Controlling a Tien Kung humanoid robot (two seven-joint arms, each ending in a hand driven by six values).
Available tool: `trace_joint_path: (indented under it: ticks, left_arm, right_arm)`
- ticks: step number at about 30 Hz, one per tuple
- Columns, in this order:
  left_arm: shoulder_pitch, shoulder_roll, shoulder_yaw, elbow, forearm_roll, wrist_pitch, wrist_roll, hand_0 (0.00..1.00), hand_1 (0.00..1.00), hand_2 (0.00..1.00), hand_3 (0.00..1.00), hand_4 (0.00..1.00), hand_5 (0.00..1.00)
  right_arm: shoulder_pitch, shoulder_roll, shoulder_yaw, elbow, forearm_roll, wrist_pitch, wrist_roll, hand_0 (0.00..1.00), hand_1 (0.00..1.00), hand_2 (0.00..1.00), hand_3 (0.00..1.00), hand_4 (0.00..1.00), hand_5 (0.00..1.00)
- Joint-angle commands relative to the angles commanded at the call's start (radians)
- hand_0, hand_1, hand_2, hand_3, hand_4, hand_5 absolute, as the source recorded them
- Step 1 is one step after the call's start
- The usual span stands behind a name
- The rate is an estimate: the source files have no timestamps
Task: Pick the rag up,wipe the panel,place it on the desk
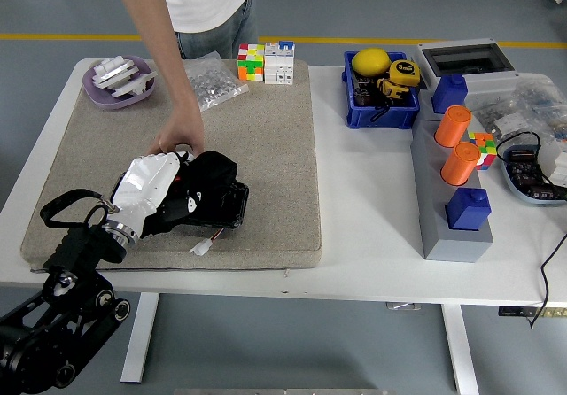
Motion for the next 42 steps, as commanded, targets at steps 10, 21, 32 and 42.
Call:
trace_joint_path:
  ticks: [10, 21, 32, 42]
  left_arm:
    - [-0.020, 0.020, 0.141, -0.053, 0.001, -0.008, 0.014, 0.264, 0.255, 0.523, 0.457, 0.077, 0.002]
    - [-0.017, 0.017, 0.152, -0.068, 0.002, -0.005, 0.017, 0.263, 0.255, 0.522, 0.457, 0.076, 0.002]
    - [-0.007, 0.009, 0.106, -0.029, 0.042, -0.003, 0.030, 0.258, 0.258, 0.521, 0.457, 0.078, 0.002]
    - [0.007, 0.009, 0.032, 0.019, 0.046, -0.006, 0.034, 0.260, 0.260, 0.522, 0.457, 0.079, 0.002]
  right_arm:
    - [0.002, -0.003, 0.001, 0.000, 0.005, -0.001, 0.002, 0.713, 0.634, 0.668, 0.557, 0.947, 0.404]
    - [0.001, -0.002, 0.011, 0.000, -0.004, -0.001, 0.003, 0.713, 0.634, 0.668, 0.557, 0.948, 0.405]
    - [0.000, -0.002, 0.015, 0.000, -0.011, -0.002, 0.002, 0.712, 0.634, 0.667, 0.556, 0.948, 0.407]
    - [-0.002, -0.002, 0.032, 0.000, -0.031, 0.002, 0.003, 0.713, 0.634, 0.667, 0.556, 0.949, 0.407]
